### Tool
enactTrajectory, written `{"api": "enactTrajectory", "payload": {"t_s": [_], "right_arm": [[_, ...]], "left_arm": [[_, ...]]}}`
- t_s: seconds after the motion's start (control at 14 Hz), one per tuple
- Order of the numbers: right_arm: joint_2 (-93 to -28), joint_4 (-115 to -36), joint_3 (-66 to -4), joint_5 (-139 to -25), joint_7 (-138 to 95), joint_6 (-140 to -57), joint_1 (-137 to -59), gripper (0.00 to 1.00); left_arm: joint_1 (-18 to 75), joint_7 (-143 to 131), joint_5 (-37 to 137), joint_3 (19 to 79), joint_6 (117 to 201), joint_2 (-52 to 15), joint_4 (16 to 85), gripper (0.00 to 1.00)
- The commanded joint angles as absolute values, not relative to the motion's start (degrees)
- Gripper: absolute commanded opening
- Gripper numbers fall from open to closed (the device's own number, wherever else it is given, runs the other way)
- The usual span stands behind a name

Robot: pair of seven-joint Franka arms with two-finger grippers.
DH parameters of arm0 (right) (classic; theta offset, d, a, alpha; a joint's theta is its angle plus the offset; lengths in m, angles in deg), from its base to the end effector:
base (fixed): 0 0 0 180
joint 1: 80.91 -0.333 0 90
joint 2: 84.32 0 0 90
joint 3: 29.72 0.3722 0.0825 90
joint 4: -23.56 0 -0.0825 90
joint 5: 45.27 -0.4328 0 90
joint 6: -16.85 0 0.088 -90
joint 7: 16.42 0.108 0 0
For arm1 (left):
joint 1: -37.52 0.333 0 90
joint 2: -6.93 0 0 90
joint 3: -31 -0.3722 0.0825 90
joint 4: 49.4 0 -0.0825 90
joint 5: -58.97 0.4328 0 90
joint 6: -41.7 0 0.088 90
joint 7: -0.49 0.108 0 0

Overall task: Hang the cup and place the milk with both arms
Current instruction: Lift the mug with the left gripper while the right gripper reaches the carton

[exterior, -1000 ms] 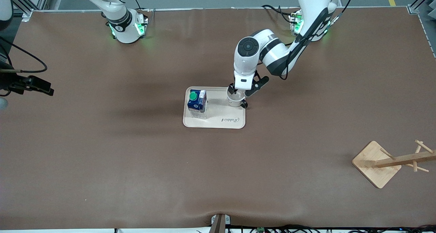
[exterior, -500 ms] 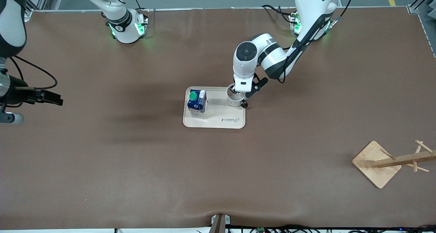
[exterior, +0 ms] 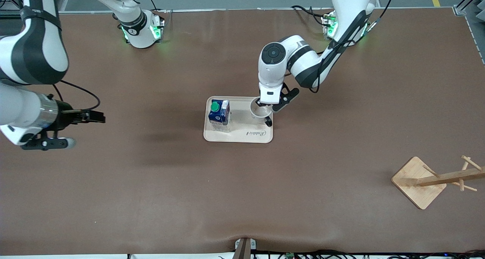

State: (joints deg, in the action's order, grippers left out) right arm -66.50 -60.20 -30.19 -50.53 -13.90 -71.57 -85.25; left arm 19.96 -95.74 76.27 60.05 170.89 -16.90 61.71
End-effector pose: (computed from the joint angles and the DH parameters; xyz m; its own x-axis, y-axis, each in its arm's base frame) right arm 0.6919 0.0577 0.5313 0.9726 0.0242 -0.2312 0.0065 -0.9970 -0.0772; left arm 0.4804 -0.4671 0.3080 0.7634 0.6451 0.0323 0.6459 -0.7627 -0.0324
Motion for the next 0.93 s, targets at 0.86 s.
{"api": "enactTrajectory", "payload": {"t_s": [0.86], "right_arm": [[-61.2,-62.5,-30.5,-56.3,30.9,-85.7,-115.8,1.00]], "left_arm": [[44.2,-41.6,76.7,60.1,147.4,-9.8,44.0,0.00]]}}
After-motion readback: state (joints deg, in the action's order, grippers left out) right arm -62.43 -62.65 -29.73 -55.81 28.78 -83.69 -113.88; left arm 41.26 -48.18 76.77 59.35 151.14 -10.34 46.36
